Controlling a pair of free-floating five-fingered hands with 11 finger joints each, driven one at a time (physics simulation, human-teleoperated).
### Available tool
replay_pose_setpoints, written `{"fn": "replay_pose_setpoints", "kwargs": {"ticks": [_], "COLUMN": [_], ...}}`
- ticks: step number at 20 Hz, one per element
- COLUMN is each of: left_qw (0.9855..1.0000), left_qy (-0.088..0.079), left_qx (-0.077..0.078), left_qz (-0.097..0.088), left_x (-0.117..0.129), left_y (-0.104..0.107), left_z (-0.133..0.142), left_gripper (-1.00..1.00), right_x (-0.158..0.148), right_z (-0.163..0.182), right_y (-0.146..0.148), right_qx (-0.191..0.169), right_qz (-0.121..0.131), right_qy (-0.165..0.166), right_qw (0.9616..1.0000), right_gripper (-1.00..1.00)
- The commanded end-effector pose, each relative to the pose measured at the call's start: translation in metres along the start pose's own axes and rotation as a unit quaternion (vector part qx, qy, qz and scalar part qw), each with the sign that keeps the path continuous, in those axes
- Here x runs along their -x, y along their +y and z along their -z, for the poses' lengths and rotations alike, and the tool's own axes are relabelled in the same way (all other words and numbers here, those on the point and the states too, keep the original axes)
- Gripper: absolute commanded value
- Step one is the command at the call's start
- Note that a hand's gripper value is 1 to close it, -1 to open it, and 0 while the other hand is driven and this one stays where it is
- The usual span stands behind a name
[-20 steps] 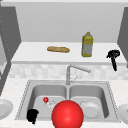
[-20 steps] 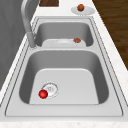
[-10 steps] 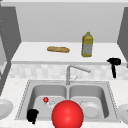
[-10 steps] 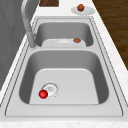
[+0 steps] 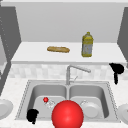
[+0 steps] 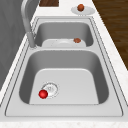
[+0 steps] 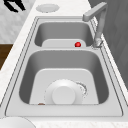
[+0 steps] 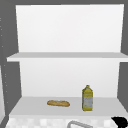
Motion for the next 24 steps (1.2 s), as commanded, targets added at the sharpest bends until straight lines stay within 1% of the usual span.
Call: {"fn": "replay_pose_setpoints", "kwargs": {"ticks": [1, 6, 11, 14, 16, 18, 22, 24], "left_qw": [1.0000, 1.0000, 1.0000, 1.0000, 1.0000, 1.0000, 1.0000, 1.0000], "left_qy": [0.000, 0.000, 0.000, 0.000, 0.000, 0.000, 0.000, 0.000], "left_qx": [0.000, 0.000, 0.000, 0.000, 0.000, 0.000, 0.000, 0.000], "left_qz": [0.000, 0.000, 0.000, 0.000, 0.000, 0.000, 0.000, 0.000], "left_x": [0.000, 0.000, 0.000, 0.000, 0.000, 0.000, 0.000, 0.000], "left_y": [0.000, 0.000, 0.000, 0.000, 0.000, 0.000, 0.000, 0.000], "left_z": [0.000, 0.000, 0.000, 0.000, 0.000, 0.000, 0.000, 0.000], "left_gripper": [0.00, 0.00, 0.00, 0.00, 0.00, 0.00, 0.00, 0.00], "right_x": [0.011, 0.019, 0.027, 0.031, 0.040, 0.051, 0.072, 0.085], "right_z": [-0.032, -0.075, -0.113, -0.130, -0.139, -0.145, -0.158, -0.164], "right_y": [-0.005, -0.008, 0.005, 0.025, 0.040, 0.055, 0.077, 0.085], "right_qx": [0.000, -0.005, -0.003, -0.008, -0.014, -0.016, -0.011, -0.016], "right_qz": [0.009, 0.011, 0.005, 0.003, -0.005, -0.005, 0.002, 0.006], "right_qy": [-0.001, -0.001, 0.002, 0.007, 0.008, 0.004, -0.002, -0.004], "right_qw": [1.0000, 0.9999, 1.0000, 0.9999, 0.9999, 0.9999, 0.9999, 0.9999], "right_gripper": [-1.00, -1.00, -1.00, -1.00, -1.00, -1.00, -1.00, -1.00]}}
